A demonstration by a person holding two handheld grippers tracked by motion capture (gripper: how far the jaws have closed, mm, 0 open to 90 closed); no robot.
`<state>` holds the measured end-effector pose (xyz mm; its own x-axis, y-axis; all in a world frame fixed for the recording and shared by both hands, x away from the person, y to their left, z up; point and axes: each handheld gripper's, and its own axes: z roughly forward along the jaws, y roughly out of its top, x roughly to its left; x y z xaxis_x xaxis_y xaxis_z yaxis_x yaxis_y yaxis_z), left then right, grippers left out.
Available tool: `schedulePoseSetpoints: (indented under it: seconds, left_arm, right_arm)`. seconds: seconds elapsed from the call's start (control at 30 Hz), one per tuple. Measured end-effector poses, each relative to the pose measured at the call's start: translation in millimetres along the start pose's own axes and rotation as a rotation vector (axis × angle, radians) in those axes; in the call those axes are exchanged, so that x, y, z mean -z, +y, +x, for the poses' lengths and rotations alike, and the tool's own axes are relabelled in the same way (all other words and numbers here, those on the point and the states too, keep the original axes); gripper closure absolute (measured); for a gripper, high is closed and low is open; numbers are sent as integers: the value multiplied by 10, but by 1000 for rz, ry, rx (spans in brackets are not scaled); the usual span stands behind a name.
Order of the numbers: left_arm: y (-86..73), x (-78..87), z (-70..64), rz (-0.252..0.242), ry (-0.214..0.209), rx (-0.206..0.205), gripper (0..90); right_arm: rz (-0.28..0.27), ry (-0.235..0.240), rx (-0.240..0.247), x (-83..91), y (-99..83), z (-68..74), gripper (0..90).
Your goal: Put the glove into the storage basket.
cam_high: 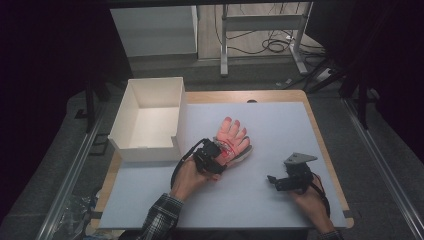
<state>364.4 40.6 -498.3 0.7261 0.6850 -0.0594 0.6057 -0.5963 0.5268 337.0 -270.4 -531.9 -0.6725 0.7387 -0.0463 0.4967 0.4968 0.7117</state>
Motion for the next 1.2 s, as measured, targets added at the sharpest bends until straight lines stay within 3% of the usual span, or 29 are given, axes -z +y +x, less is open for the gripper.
schedulePoseSetpoints:
  seconds: [0.27, 0.57, 0.77, 1.2]
  left_arm:
    - [98, 95, 42, -13, 12, 11, 477]
    - [305, 376, 146, -46, 32, 45, 476]
    - [403, 494, 234, -51, 37, 72, 476]
    - [621, 757, 343, -46, 52, 86, 474]
  right_arm:
    - [0, 0, 0, 0, 0, -1, 100]
    - [-1, 0, 1, 0, -1, -1, 100]
    - [-1, 0, 2, -1, -1, -1, 100]
    - [-3, 3, 0, -2, -2, 1, 100]
